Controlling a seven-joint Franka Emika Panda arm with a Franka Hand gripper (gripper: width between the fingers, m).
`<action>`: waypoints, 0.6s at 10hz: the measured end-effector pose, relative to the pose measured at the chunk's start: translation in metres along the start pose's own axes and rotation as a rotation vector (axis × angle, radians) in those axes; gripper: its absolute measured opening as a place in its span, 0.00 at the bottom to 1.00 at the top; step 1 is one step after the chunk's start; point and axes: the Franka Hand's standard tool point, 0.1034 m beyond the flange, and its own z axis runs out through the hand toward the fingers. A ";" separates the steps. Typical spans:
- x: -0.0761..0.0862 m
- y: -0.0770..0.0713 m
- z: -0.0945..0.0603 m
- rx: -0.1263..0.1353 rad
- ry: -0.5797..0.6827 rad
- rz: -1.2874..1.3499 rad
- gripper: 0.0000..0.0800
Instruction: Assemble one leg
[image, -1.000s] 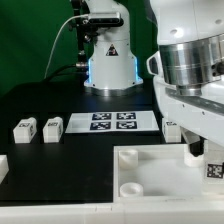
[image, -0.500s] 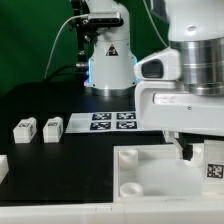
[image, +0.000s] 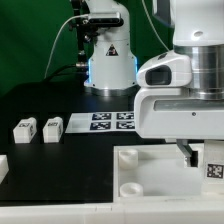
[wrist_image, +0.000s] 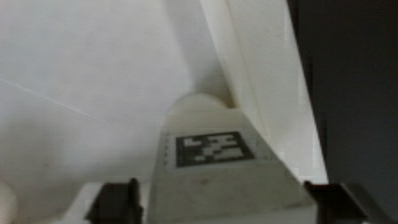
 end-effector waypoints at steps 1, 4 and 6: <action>0.000 0.000 0.000 0.000 0.000 0.129 0.36; 0.003 0.000 -0.002 0.003 0.007 0.574 0.36; 0.003 -0.002 -0.003 0.003 0.023 1.043 0.36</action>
Offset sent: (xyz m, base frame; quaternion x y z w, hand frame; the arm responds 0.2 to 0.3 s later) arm 0.0188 -0.0133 0.0112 -0.0075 0.0501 0.3992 0.9155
